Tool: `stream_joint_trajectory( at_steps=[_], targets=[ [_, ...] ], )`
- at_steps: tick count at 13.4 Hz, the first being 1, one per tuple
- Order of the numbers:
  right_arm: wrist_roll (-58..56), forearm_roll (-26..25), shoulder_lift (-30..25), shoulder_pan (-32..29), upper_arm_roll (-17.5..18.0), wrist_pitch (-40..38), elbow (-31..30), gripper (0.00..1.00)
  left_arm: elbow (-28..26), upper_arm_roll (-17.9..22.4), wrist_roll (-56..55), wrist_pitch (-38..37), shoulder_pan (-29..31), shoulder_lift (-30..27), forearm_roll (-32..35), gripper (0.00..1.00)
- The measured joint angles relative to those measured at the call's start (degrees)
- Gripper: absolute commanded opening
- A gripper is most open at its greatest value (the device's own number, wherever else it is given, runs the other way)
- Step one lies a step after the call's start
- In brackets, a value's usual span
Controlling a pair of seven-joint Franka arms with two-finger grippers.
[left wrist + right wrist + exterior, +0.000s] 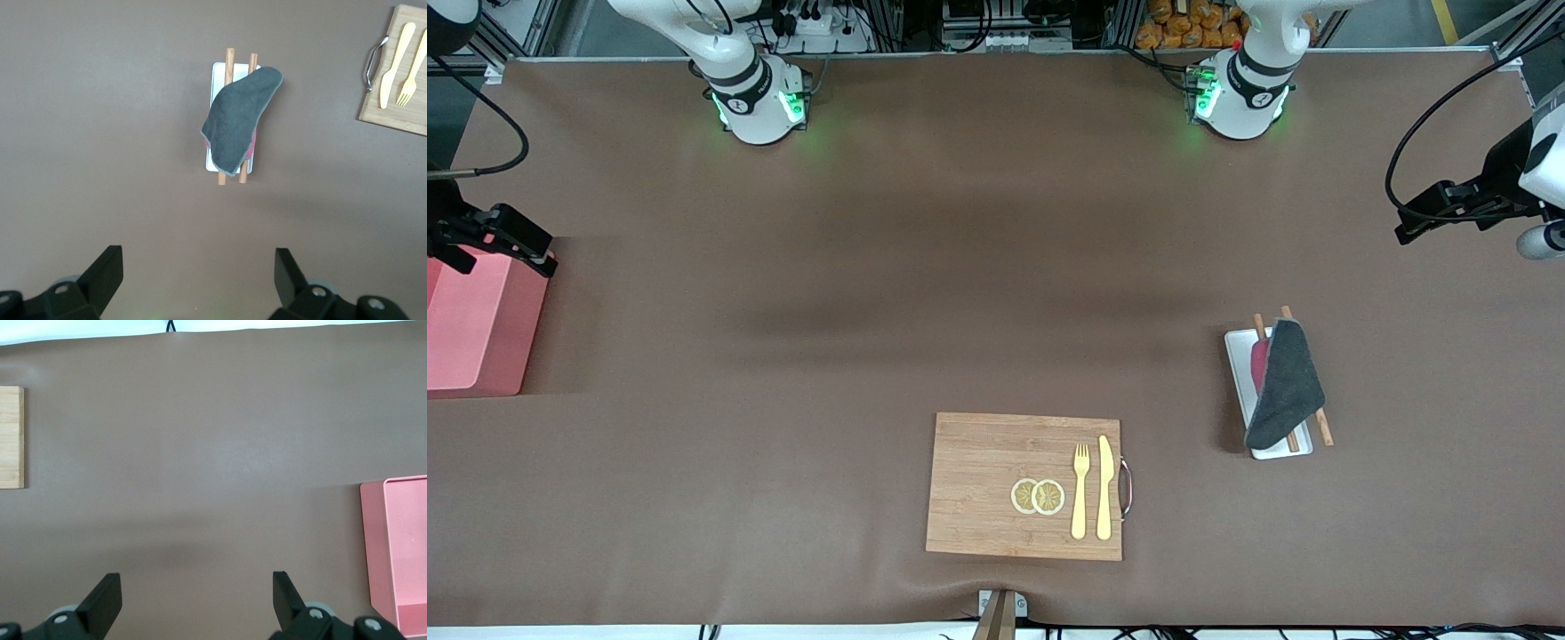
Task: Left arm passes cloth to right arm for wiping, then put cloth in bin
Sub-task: 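Move the left gripper down to the grey cloth on the tray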
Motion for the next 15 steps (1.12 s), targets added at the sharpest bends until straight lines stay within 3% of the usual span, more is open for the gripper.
stream_joint_trajectory(
  at_steps=[6, 12, 15],
  targets=[
    [0.0, 0.0, 0.6, 0.0, -0.1, 0.0, 1.6, 1.00, 0.5, -0.1, 0.0, -0.4, -0.4, 2.6, 0.0, 1.00],
    [0.0, 0.0, 0.9, -0.1, -0.3, 0.0, 1.9, 1.00, -0.3, -0.5, 0.0, 14.2, -0.6, 19.6, 0.0, 1.00],
    [0.0, 0.0, 1.0, -0.2, -0.3, 0.0, 1.9, 1.00, -0.7, -0.5, 0.0, 17.1, -0.6, 23.8, 0.6, 1.00]
  ],
)
